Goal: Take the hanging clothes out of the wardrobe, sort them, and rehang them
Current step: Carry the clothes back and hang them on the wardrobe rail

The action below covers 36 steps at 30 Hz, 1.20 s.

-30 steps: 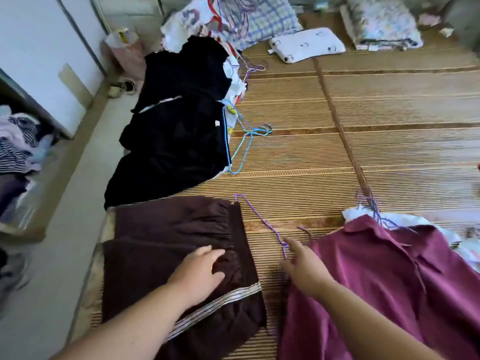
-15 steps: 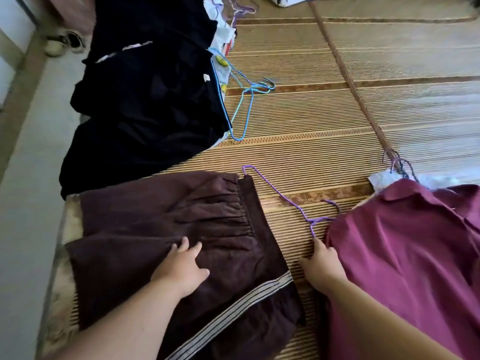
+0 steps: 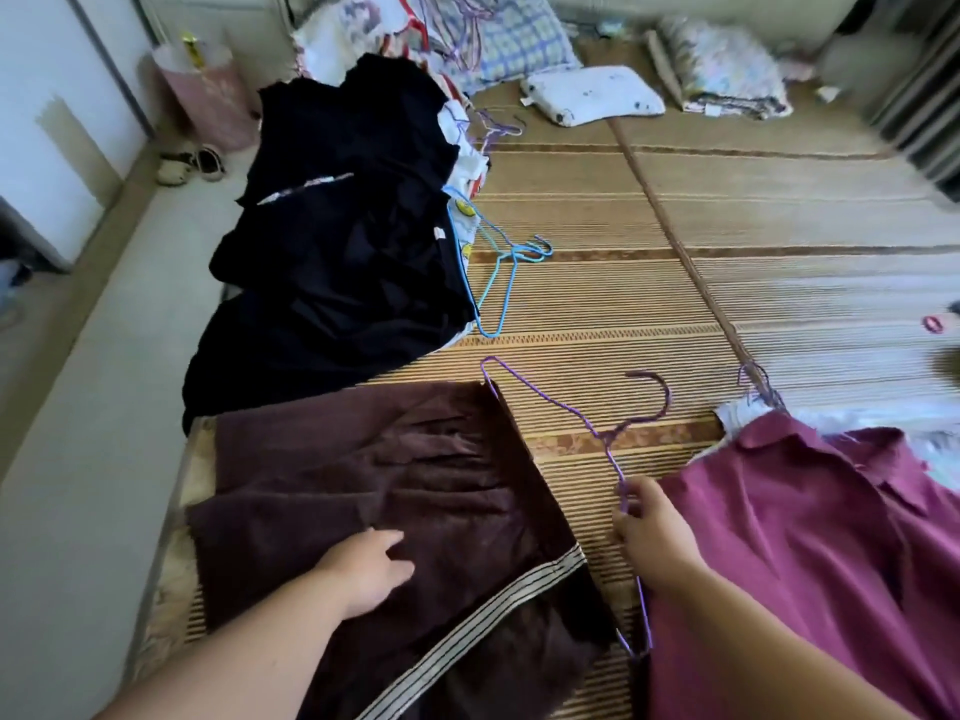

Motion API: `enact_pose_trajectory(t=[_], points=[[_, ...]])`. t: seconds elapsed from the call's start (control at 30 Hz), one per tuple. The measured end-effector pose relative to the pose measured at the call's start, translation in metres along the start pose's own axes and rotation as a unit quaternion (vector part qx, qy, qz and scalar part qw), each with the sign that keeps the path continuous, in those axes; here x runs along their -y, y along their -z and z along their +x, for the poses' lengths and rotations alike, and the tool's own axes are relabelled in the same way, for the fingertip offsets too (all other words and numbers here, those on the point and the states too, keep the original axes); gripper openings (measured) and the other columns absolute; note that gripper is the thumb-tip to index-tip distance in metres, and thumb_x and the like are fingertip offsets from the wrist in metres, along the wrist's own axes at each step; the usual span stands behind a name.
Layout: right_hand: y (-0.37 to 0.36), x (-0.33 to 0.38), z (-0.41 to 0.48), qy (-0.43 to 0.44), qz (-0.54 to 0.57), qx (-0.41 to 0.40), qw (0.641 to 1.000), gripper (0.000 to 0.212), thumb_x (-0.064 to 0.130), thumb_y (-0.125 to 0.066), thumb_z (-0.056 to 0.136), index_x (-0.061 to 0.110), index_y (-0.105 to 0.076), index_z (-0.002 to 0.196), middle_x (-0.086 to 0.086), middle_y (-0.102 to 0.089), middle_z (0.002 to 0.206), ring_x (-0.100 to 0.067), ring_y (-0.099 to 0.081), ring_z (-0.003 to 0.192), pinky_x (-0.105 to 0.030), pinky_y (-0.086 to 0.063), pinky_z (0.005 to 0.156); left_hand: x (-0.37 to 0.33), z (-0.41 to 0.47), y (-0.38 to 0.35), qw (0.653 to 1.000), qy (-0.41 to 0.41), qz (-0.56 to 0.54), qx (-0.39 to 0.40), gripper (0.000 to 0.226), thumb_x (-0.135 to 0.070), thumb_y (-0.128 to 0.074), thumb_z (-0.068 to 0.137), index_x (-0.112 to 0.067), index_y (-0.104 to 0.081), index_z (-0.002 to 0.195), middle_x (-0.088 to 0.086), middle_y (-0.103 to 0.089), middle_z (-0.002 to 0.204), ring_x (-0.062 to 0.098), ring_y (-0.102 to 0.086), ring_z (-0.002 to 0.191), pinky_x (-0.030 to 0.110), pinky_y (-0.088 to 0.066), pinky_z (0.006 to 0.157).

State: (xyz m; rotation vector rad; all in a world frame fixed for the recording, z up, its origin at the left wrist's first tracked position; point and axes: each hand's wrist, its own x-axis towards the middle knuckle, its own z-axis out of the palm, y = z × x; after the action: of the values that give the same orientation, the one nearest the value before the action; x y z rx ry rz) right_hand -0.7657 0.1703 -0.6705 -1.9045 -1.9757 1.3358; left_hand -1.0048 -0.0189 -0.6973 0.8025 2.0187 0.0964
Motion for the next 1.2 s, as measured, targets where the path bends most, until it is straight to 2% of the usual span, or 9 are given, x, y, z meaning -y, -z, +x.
enact_pose_trajectory(t=[0.2,0.37,0.57,0.7,0.87,0.93,1.03,1.13,1.2], points=[[0.028,0.085,-0.079,0.155,-0.015,0.023,0.988,0.023,0.013,-0.054,0.090,0.036,-0.053,0.092,0.009,-0.060,0.078,-0.006,-0.052,0.060,-0.019,-0.040,0.054,-0.007,-0.093,0.023,0.995,-0.054,-0.038,-0.080,0.055,-0.039,-0.054,0.092,-0.026,-0.037,0.143,0.004,-0.029,0.154,0.013,-0.021,0.143,0.021,-0.018,0.112],[0.073,0.145,-0.180,0.247,0.005,0.007,0.969,0.035,0.006,-0.052,0.090,0.040,-0.056,0.083,0.005,-0.058,0.080,-0.008,-0.049,0.056,-0.022,-0.037,0.054,-0.037,-0.203,0.066,0.965,-0.147,-0.086,-0.201,0.064,-0.034,-0.058,0.091,-0.029,-0.028,0.147,0.003,-0.020,0.156,0.016,-0.020,0.143,0.028,-0.021,0.114],[0.141,0.223,-0.317,0.377,-0.095,-0.021,0.921,0.036,0.010,-0.055,0.088,0.047,-0.058,0.086,0.013,-0.053,0.067,0.003,-0.045,0.052,-0.013,-0.035,0.054,-0.059,-0.371,0.140,0.844,-0.193,-0.066,-0.496,0.077,-0.038,-0.057,0.088,-0.027,-0.013,0.150,0.004,0.001,0.157,0.022,-0.008,0.143,0.036,-0.019,0.114],[0.169,0.280,-0.394,0.427,-0.103,-0.012,0.898,0.043,0.012,-0.055,0.089,0.054,-0.054,0.079,0.009,-0.057,0.075,0.004,-0.046,0.043,-0.010,-0.033,0.043,-0.048,-0.455,0.185,0.876,-0.155,-0.022,-0.455,0.048,-0.047,-0.039,0.094,-0.037,-0.036,0.140,-0.003,-0.028,0.151,0.020,-0.020,0.140,0.048,-0.025,0.110],[0.163,0.343,-0.449,0.486,-0.115,-0.006,0.866,0.043,0.011,-0.056,0.087,0.053,-0.058,0.078,0.015,-0.058,0.072,0.008,-0.049,0.050,-0.010,-0.035,0.049,-0.020,-0.517,0.225,0.861,-0.201,-0.120,-0.451,0.026,-0.045,-0.035,0.097,-0.037,-0.059,0.101,-0.005,-0.065,0.108,0.020,-0.056,0.109,0.046,-0.039,0.098],[0.150,0.365,-0.466,0.505,-0.140,-0.016,0.852,0.038,0.013,-0.057,0.087,0.050,-0.062,0.092,0.021,-0.058,0.075,0.009,-0.053,0.061,-0.005,-0.039,0.055,-0.002,-0.534,0.245,0.849,-0.212,-0.158,-0.458,0.028,-0.042,-0.042,0.096,-0.035,-0.056,0.074,-0.007,-0.064,0.081,0.017,-0.061,0.088,0.038,-0.045,0.087],[0.122,0.402,-0.486,0.536,-0.152,-0.012,0.831,0.034,0.015,-0.057,0.087,0.041,-0.064,0.108,0.019,-0.062,0.081,0.006,-0.055,0.072,-0.006,-0.039,0.065,0.035,-0.551,0.279,0.827,-0.218,-0.186,-0.484,0.032,-0.038,-0.047,0.095,-0.032,-0.052,0.065,-0.009,-0.055,0.063,0.009,-0.052,0.064,0.028,-0.036,0.061],[0.087,0.439,-0.499,0.541,-0.152,-0.016,0.827,0.022,0.028,-0.058,0.089,0.042,-0.064,0.105,0.012,-0.067,0.088,-0.006,-0.061,0.082,-0.021,-0.047,0.076,0.079,-0.556,0.317,0.813,-0.192,-0.187,-0.518,0.032,-0.037,-0.048,0.095,-0.030,-0.051,0.064,-0.007,-0.054,0.063,0.018,-0.053,0.070,0.029,-0.034,0.061],[0.060,0.469,-0.506,0.543,-0.155,-0.020,0.825,0.015,0.037,-0.059,0.088,0.040,-0.067,0.101,0.015,-0.065,0.082,-0.004,-0.059,0.077,-0.020,-0.045,0.069,0.115,-0.555,0.345,0.809,-0.176,-0.199,-0.524,0.027,-0.037,-0.048,0.095,-0.028,-0.055,0.071,-0.007,-0.057,0.069,0.023,-0.059,0.079,0.030,-0.039,0.069]])
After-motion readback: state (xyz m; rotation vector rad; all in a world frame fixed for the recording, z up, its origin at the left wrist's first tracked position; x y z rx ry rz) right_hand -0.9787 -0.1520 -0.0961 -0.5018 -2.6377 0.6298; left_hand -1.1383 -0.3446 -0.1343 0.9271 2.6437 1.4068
